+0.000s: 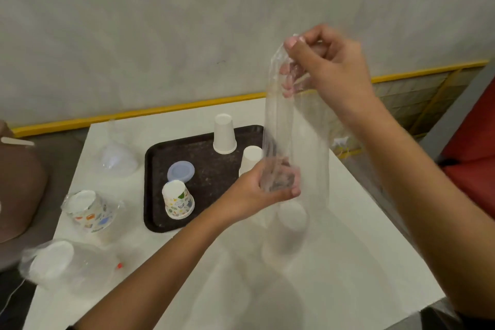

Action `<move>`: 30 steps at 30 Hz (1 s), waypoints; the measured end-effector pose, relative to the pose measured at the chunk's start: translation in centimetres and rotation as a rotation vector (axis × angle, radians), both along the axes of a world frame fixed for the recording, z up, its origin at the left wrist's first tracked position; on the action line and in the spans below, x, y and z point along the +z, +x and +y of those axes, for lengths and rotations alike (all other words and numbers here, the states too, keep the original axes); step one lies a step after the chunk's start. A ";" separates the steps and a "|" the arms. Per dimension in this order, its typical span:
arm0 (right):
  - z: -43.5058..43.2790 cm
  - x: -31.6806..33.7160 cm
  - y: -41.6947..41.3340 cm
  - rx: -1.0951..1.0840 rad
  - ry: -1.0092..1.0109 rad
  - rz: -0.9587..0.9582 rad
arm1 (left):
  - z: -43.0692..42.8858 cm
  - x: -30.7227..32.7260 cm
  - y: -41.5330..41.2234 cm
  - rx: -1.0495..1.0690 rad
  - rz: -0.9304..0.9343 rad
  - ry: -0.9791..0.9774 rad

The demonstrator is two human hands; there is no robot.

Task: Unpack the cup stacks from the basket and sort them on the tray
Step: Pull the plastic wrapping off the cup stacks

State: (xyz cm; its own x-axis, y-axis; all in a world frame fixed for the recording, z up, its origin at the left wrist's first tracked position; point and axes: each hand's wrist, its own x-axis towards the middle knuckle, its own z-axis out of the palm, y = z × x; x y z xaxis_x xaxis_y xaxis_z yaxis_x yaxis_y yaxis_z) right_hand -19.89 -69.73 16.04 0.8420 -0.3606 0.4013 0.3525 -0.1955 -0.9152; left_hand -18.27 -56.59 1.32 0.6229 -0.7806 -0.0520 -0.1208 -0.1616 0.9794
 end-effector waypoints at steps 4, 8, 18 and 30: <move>-0.9 7.8 2.2 0.110 -0.042 -0.163 | 0.4 5.8 3.4 0.185 -0.200 -0.030; -3.4 8.5 2.2 0.099 -0.152 -0.170 | 1.8 6.9 5.6 0.207 -0.265 -0.006; -6.8 -0.1 8.5 0.222 -0.528 0.218 | 9.0 8.1 13.5 0.469 -0.641 0.516; -7.7 -6.5 21.4 -0.100 -0.660 0.277 | 9.3 8.3 24.6 0.654 -0.689 0.582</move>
State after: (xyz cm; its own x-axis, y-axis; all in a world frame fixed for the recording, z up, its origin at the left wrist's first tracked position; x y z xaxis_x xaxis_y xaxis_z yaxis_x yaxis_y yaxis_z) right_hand 1.55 -77.42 9.50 0.9200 -0.1973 0.3385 0.0762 -0.7573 -0.6485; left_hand 6.37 -47.26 9.62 0.9421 -0.2601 0.2116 -0.3325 -0.8058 0.4900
